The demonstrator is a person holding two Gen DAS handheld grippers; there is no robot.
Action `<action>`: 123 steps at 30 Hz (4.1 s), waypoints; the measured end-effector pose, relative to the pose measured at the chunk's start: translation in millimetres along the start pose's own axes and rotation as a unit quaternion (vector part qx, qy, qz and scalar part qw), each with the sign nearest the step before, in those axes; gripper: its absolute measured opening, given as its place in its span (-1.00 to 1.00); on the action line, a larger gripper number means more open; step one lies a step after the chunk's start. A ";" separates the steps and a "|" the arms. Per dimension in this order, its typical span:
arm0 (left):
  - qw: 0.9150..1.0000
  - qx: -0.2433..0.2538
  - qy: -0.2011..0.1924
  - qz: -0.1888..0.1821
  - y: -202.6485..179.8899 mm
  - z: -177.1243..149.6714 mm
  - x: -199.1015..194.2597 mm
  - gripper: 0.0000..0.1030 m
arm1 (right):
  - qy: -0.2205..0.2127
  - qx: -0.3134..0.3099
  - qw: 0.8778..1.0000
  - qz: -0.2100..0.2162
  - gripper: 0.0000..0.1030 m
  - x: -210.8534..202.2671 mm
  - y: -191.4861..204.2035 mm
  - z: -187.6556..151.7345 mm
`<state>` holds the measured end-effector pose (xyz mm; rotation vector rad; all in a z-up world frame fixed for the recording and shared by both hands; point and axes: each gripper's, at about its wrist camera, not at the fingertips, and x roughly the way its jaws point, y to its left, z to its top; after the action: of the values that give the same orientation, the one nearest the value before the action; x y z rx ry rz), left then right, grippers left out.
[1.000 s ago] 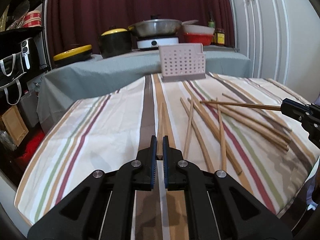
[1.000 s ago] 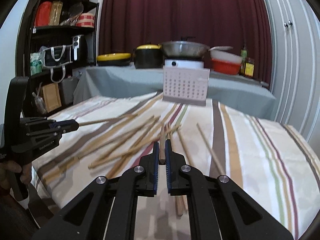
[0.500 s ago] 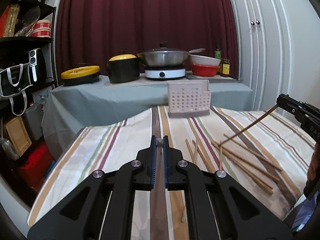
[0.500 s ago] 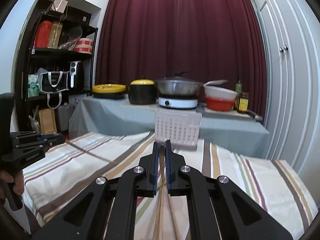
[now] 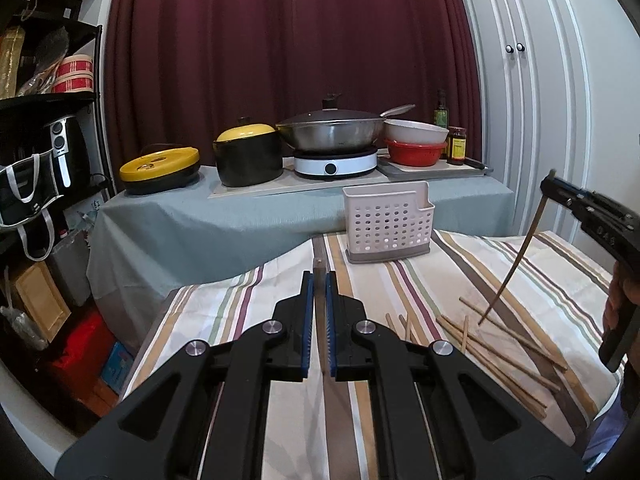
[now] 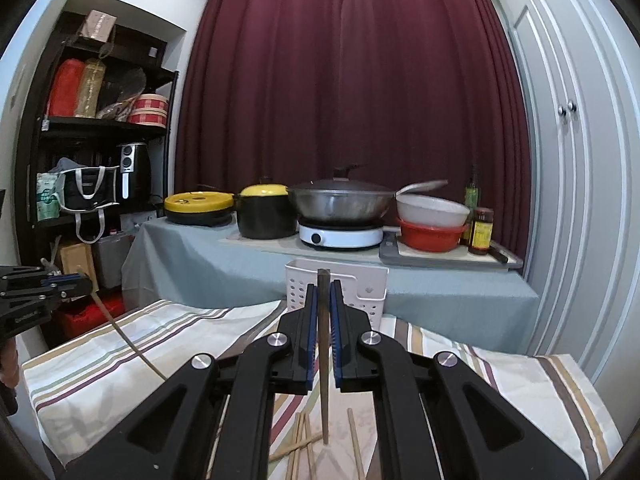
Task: Organize utensils
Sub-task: 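Lift the chopstick upright and carry it over the white holder, then lower the chopstick into the holder and open the right tool, then move the right tool back over the remaining chopsticks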
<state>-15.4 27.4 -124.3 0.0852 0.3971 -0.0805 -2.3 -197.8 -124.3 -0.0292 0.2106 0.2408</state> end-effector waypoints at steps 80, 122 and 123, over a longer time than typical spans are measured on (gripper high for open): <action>0.999 -0.029 -0.034 -0.031 -27.4 122.3 208.5 0.38 | 0.037 0.030 0.999 -0.012 0.15 163.7 -89.1 45.0; 0.989 0.027 0.097 -0.110 -74.1 -141.8 26.6 -0.10 | 0.174 0.070 0.982 0.015 -0.12 -52.1 -25.0 -154.9; 0.988 0.029 0.098 -0.113 -75.4 -143.8 25.9 -0.17 | 0.175 0.070 0.982 0.015 -0.12 -52.2 -24.5 -155.9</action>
<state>-53.7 -34.8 -271.5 0.1064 0.6006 -0.3103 -77.7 -242.1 -265.6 0.0725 0.5781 0.2498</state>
